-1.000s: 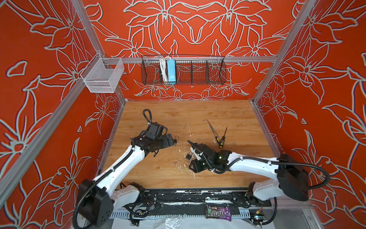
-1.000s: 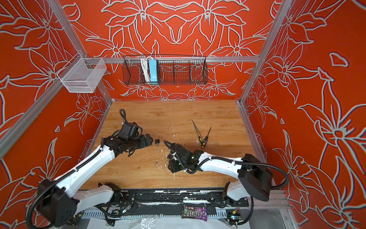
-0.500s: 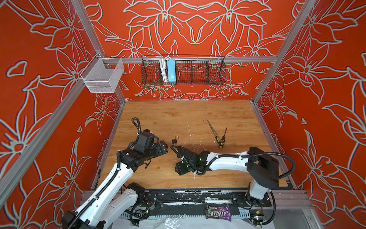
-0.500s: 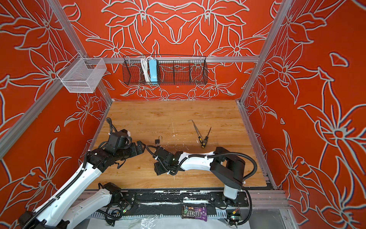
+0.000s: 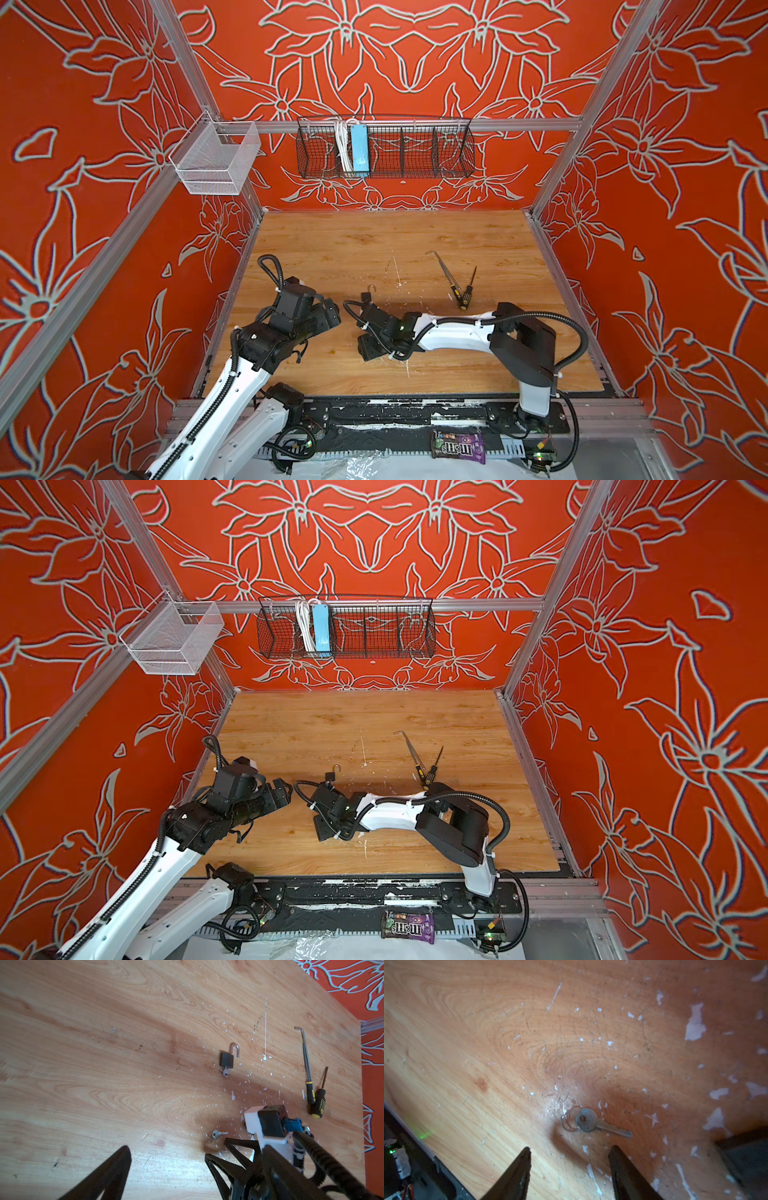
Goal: Unlock with the key
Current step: 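Move the right gripper over the loose silver key while the left gripper withdraws, then lower the right gripper and close it on the silver key's ring end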
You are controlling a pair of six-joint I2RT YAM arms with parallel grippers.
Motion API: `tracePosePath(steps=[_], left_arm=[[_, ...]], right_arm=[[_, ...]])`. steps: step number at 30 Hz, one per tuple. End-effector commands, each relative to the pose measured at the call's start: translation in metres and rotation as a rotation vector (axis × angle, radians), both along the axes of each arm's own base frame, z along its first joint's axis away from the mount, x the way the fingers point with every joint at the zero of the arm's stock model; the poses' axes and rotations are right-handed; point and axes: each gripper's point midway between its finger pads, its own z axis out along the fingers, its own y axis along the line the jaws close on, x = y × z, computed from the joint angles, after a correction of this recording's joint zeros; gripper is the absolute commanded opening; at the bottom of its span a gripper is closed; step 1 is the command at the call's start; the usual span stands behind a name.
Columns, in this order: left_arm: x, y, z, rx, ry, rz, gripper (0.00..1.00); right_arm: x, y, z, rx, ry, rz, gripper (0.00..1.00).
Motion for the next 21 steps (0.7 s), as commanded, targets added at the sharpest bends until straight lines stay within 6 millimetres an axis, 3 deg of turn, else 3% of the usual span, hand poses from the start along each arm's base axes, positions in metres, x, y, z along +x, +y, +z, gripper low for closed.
tracePosePath(steps=[1,7,16,21], left_arm=[[-0.004,0.014,0.006,0.018,-0.014,0.069,0.98],[-0.008,0.023,0.009,0.024,-0.051,0.106,0.98],[-0.008,0.029,0.010,0.032,-0.056,0.134,0.98],[-0.004,0.026,0.010,0.005,-0.053,0.137,0.98]], right_arm=[[0.007,-0.014,-0.013,-0.097,-0.004,-0.051,0.62],[0.022,-0.008,-0.023,-0.120,-0.024,-0.057,0.64],[0.025,0.037,-0.018,-0.074,-0.044,0.147,0.62],[0.032,0.018,-0.002,-0.183,-0.131,0.161,0.57]])
